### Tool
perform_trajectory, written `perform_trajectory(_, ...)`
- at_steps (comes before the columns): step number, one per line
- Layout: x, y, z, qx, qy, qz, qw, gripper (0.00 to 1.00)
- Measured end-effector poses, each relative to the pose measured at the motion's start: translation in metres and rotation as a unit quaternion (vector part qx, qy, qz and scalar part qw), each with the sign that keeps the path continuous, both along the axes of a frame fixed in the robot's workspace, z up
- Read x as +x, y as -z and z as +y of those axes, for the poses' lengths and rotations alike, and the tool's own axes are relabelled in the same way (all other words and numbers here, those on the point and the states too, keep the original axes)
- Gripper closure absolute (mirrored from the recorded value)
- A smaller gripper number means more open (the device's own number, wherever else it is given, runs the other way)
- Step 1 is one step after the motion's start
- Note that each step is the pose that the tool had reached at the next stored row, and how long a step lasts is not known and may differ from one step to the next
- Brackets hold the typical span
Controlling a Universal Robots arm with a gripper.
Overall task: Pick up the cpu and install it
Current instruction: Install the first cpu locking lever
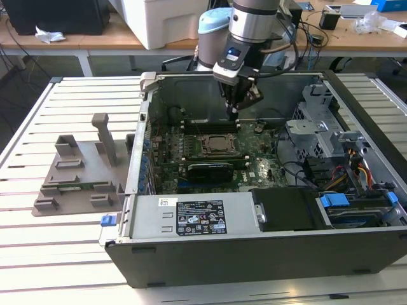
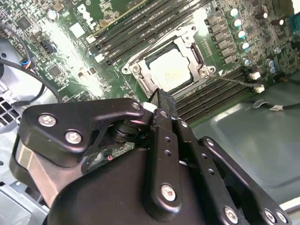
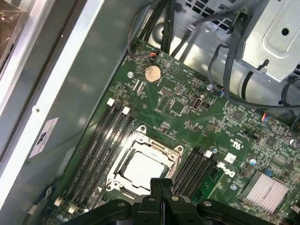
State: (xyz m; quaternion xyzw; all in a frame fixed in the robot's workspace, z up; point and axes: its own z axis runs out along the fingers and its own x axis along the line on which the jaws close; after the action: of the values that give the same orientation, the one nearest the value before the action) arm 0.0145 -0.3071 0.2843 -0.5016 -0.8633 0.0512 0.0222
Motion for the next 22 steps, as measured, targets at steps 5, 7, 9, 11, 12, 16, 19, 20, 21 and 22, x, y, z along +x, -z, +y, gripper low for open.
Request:
perform_trajectory(5, 0.0000, 0.0000, 0.0000, 0.0000, -0.031, 0.0000, 0.9995, 0.89)
perform_trajectory(7, 0.0000, 0.0000, 0.0000, 0.0000, -0.042, 0.0000, 0.9991, 0.89)
perform_trajectory(9, 0.0000, 0.0000, 0.0000, 0.0001, -0.065, 0.0000, 0.9979, 0.89)
perform_trajectory(11, 0.0000, 0.0000, 0.0000, 0.0009, -0.086, 0.0000, 0.9963, 0.89)
perform_trajectory(12, 0.0000, 0.0000, 0.0000, 0.0062, -0.099, -0.0006, 0.9951, 0.89)
perform_trajectory(16, 0.0000, 0.0002, 0.0001, 0.0409, -0.125, -0.0034, 0.9913, 0.89)
perform_trajectory(19, 0.0000, 0.0004, 0.0000, 0.0410, -0.165, -0.0016, 0.9854, 0.89)
perform_trajectory(20, 0.0000, 0.0004, 0.0000, 0.0410, -0.173, -0.0013, 0.9840, 0.89)
perform_trajectory(21, 0.0000, 0.0005, 0.0000, 0.0410, -0.186, -0.0008, 0.9817, 0.89)
perform_trajectory(22, 0.0000, 0.0005, 0.0000, 0.0410, -0.195, -0.0004, 0.9800, 0.89)
